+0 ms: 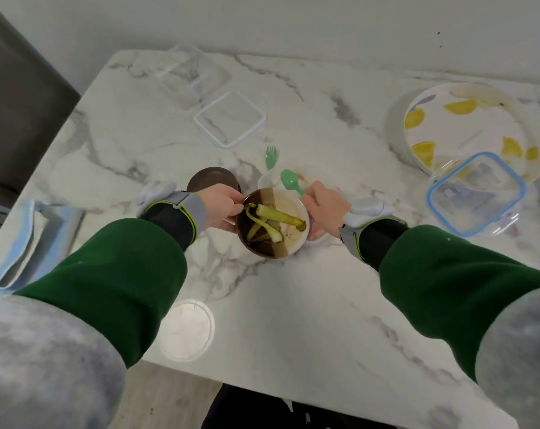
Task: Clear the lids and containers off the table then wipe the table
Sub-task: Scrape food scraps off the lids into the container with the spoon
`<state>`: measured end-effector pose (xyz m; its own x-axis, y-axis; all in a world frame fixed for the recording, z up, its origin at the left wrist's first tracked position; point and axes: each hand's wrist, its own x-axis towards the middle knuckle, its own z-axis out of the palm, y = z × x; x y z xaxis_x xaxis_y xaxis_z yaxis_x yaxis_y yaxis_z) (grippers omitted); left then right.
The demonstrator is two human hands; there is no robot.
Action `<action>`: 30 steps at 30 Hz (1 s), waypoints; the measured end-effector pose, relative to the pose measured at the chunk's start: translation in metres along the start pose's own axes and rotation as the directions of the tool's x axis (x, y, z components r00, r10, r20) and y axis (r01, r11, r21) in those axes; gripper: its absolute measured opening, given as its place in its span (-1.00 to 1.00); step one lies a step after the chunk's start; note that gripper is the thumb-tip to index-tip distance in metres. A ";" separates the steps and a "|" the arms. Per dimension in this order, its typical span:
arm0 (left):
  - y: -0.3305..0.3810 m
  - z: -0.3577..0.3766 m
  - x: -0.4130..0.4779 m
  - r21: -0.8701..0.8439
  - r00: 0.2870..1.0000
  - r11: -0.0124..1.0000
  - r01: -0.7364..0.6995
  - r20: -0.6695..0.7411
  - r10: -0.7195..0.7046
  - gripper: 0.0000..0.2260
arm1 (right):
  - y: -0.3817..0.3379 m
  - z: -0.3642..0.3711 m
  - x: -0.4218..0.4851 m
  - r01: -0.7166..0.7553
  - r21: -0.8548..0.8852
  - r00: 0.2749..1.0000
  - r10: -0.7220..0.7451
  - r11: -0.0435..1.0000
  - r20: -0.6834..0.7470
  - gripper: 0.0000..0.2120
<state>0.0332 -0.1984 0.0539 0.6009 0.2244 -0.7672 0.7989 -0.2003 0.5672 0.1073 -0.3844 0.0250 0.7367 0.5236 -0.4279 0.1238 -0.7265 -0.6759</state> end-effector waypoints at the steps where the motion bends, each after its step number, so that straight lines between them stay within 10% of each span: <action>1: 0.001 0.000 -0.001 -0.009 1.000 1.000 -0.002 -0.006 0.002 -0.71 | -0.001 -0.002 0.001 -0.006 0.017 1.000 0.006 1.000 -0.012 -0.88; 11: 0.014 0.017 0.008 -0.273 0.990 0.961 -0.042 -0.139 0.004 -0.73 | 0.013 -0.023 0.001 0.073 -0.159 0.993 -0.086 0.985 -0.078 -0.80; 30: 0.016 0.024 0.017 -0.050 0.953 0.988 -0.148 -0.273 0.129 -0.68 | 0.021 -0.023 0.006 0.043 -0.359 0.999 -0.039 0.933 0.017 -0.90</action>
<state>0.0559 -0.2204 0.0425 0.6833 0.4486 -0.5760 0.7013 -0.1838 0.6888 0.1296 -0.4071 0.0224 0.7196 0.5595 -0.4114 0.3854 -0.8145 -0.4336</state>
